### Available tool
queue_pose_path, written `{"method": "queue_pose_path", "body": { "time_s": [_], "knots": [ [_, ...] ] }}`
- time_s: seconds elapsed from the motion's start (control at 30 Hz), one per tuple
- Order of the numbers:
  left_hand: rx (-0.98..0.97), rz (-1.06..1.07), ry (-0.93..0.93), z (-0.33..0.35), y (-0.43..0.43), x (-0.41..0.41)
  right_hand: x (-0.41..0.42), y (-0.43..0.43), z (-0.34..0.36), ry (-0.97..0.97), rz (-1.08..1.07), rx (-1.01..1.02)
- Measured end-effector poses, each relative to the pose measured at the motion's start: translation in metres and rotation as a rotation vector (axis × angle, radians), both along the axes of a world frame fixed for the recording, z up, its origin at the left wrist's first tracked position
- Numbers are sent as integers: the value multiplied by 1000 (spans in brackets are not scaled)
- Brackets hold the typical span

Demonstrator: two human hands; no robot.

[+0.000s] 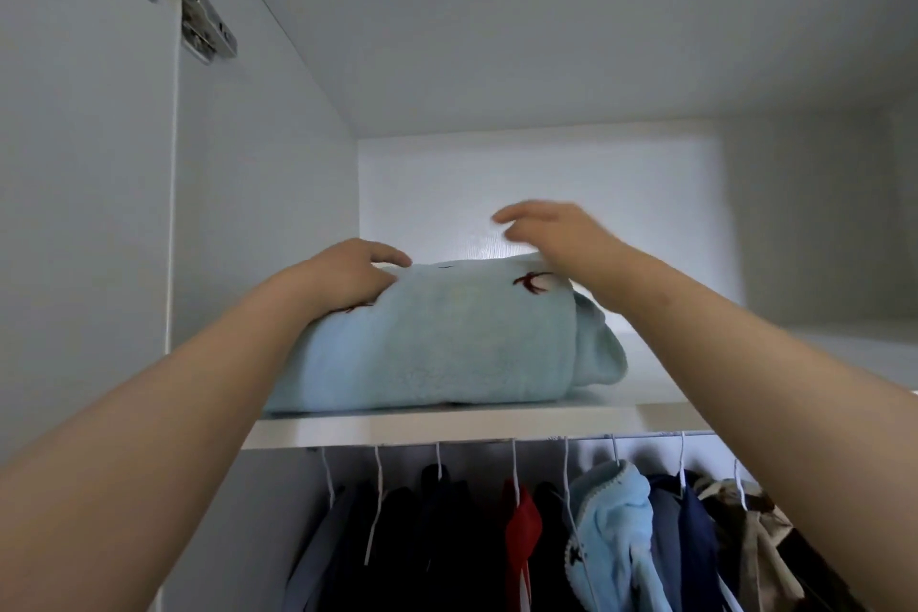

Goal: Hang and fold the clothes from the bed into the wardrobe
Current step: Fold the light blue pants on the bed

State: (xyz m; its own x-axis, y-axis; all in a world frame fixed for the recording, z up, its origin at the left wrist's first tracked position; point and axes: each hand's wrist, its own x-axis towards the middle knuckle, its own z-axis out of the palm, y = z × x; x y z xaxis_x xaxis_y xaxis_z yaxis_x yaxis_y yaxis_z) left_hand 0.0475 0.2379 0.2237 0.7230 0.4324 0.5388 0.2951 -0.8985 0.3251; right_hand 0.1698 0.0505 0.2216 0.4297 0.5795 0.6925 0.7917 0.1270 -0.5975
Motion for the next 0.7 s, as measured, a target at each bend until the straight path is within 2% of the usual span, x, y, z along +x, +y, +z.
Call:
{"method": "queue_pose_path", "body": {
  "time_s": [0.07, 0.13, 0.2, 0.3, 0.5, 0.7],
  "knots": [
    [72, -42, 124, -8, -3, -2, -4, 6, -16, -141, 13, -378],
    [105, -15, 224, -14, -4, -4, -1, 9, -30, -89, 19, -525],
    [103, 13, 281, -17, 0, -4, 5, 13, -35, -3, 15, -513],
    [148, 75, 326, -19, 6, -1, 9, 29, -36, -45, -42, -509],
    [207, 159, 375, -24, 36, -2, 11, 69, -38, -27, -25, -544],
    [107, 129, 321, -26, 62, -3, 11, 89, -34, -23, 26, -547]
  ]
}}
